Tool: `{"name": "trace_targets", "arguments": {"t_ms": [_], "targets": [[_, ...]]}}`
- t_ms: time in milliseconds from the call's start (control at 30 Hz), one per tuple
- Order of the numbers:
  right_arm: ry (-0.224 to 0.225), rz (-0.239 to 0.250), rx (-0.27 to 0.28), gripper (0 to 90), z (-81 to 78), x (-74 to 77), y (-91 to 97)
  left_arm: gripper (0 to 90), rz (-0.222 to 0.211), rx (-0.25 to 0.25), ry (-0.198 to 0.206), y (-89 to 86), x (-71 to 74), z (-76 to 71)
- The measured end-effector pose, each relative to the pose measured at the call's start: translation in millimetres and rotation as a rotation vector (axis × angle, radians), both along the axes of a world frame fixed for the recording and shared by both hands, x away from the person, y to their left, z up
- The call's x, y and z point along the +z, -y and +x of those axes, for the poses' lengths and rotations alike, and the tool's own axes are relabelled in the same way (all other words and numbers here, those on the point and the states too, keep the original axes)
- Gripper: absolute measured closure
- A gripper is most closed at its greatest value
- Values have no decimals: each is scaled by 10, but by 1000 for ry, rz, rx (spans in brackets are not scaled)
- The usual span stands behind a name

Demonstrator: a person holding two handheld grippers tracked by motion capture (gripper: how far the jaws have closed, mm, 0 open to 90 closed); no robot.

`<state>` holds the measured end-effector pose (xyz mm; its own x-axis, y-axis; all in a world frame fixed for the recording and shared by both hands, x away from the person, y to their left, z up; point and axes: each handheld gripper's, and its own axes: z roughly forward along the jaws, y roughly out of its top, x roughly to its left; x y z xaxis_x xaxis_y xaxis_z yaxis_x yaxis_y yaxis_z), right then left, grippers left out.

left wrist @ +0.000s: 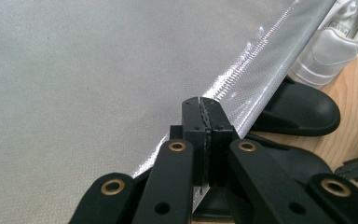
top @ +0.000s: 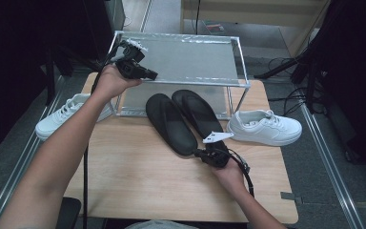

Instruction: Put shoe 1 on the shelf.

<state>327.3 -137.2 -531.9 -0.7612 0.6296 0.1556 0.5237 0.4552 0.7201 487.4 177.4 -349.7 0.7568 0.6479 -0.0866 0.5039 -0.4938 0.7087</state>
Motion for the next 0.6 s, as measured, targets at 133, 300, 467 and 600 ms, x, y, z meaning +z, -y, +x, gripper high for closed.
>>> {"name": "trace_targets", "arguments": {"t_ms": [133, 300, 467, 600], "targets": [[0, 9, -2, 900, 6, -8, -57, 900, -3, 3, 2, 0, -3, -2], [1, 10, -8, 900, -3, -9, -100, 900, -2, 4, 8, -4, -6, -16], [4, 30, -2, 900, 3, -7, -168, 900, -7, 5, 8, -5, -10, -12], [12, 38, 2, 900, 16, -2, -258, 900, -14, 6, 9, -11, -17, -13]]}}
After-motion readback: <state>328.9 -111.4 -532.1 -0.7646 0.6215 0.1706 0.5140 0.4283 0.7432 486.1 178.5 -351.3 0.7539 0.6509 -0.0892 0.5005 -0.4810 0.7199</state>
